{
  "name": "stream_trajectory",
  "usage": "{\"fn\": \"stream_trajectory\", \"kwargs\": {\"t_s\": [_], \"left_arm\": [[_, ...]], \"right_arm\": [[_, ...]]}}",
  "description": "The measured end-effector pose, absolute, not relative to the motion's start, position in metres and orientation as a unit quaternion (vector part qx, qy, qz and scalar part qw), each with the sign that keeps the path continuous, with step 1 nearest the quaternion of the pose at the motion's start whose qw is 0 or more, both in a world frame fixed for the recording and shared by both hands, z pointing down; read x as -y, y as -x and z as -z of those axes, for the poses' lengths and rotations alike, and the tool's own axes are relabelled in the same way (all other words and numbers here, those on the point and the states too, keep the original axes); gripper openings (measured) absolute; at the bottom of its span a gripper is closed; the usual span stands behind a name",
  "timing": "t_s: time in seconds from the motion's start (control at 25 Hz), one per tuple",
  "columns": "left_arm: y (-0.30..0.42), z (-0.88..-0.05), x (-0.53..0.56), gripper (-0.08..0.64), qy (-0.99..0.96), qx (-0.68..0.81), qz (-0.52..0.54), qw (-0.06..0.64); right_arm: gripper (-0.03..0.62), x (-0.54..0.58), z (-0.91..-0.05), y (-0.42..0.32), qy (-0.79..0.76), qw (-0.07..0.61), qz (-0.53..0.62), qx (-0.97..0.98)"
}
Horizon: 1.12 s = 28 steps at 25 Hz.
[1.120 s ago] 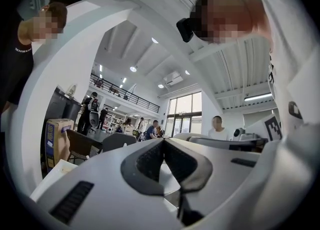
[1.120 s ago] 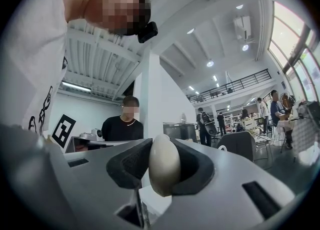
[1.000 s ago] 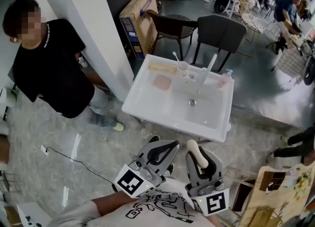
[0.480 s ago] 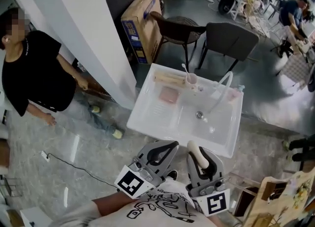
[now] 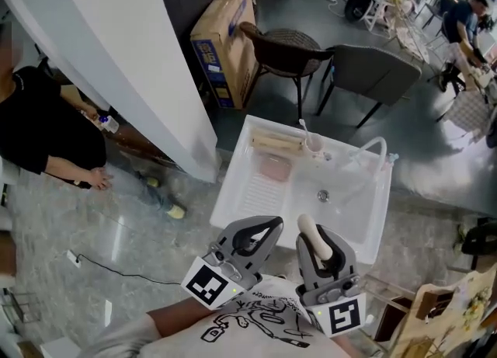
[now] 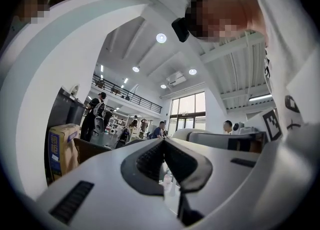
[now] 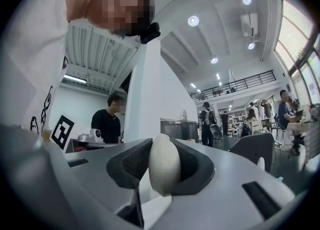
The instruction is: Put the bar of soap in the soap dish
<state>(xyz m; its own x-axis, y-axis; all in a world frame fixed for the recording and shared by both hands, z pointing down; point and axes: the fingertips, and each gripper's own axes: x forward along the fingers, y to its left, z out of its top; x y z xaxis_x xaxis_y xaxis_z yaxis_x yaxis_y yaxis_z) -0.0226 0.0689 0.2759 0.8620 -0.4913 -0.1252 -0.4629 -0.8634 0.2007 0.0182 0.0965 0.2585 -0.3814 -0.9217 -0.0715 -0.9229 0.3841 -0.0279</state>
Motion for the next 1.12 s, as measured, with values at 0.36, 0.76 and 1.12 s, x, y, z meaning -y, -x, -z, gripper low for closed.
{"fn": "stream_trajectory", "kwargs": {"t_s": [0.36,0.76,1.12], "left_arm": [[0.025,-0.278,-0.025,0.003,-0.968,0.226,0.076,0.083],[0.002,-0.289,0.003,0.003,-0.967,0.232,0.054,0.085],[-0.011,-0.307,0.014,0.003,-0.965,0.248,0.032,0.086]], "right_arm": [[0.115,-0.055,-0.260,-0.014,0.574,0.038,-0.007,-0.818],[0.115,-0.029,-0.268,-0.040,0.573,0.032,0.005,-0.819],[0.115,-0.015,-0.284,-0.050,0.553,0.023,0.018,-0.833]]}}
